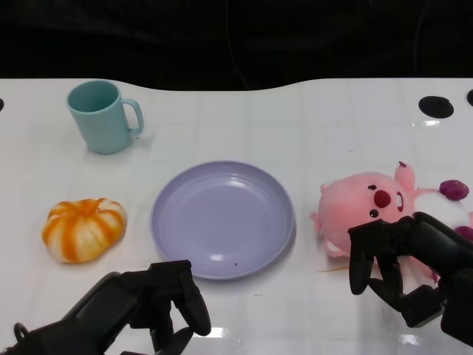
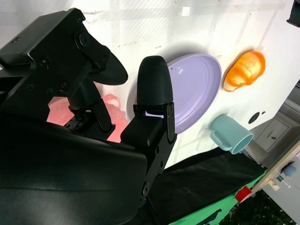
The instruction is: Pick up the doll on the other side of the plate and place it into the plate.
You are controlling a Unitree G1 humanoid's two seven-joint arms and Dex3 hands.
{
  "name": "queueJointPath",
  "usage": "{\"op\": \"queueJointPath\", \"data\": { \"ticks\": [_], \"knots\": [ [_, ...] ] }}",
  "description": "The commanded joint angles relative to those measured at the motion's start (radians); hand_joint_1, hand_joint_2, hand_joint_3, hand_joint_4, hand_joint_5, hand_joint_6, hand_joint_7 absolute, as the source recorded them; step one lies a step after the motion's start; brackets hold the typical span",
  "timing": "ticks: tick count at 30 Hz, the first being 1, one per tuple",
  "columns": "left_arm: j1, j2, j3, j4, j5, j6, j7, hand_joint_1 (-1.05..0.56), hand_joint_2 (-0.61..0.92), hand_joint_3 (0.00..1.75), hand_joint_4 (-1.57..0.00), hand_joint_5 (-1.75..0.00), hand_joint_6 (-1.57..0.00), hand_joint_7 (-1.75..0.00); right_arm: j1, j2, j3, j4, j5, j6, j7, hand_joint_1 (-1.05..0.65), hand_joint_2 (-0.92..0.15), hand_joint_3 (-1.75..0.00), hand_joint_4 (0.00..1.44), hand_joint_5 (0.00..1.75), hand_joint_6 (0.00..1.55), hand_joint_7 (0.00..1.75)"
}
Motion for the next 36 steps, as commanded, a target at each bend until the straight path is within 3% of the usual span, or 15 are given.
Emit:
{"op": "queueJointPath", "data": {
  "ticks": [1,30,34,36],
  "knots": [
    [0.005,0.012,0.009,-0.001,0.004,-0.004,-0.003,-0.17,0.57,1.13,-0.71,-1.75,-0.63,-1.52,-0.007,-0.022,-0.006,-0.015,0.004,0.008,0.007,-0.05,-0.35,-1.34,0.86,1.75,0.8,1.4],
    [0.001,0.011,0.007,-0.004,0.005,0.007,-0.002,-0.16,0.57,1.13,-0.71,-1.75,-0.63,-1.52,-0.012,-0.021,-0.005,-0.01,-0.002,0.011,0.003,-0.05,-0.35,-1.33,0.86,1.75,0.8,1.39],
    [0.001,0.012,0.009,-0.001,0.002,0.001,-0.005,-0.16,0.57,1.13,-0.71,-1.75,-0.62,-1.52,-0.013,-0.013,-0.007,-0.003,0.0,0.004,-0.007,-0.04,-0.35,-1.32,0.85,1.7,0.81,1.3],
    [0.0,0.01,0.009,-0.001,0.0,0.007,-0.004,-0.16,0.57,1.13,-0.71,-1.75,-0.62,-1.52,-0.012,-0.004,-0.012,-0.004,0.008,0.001,-0.016,-0.04,-0.39,-1.22,0.82,1.61,0.81,1.18]
  ]
}}
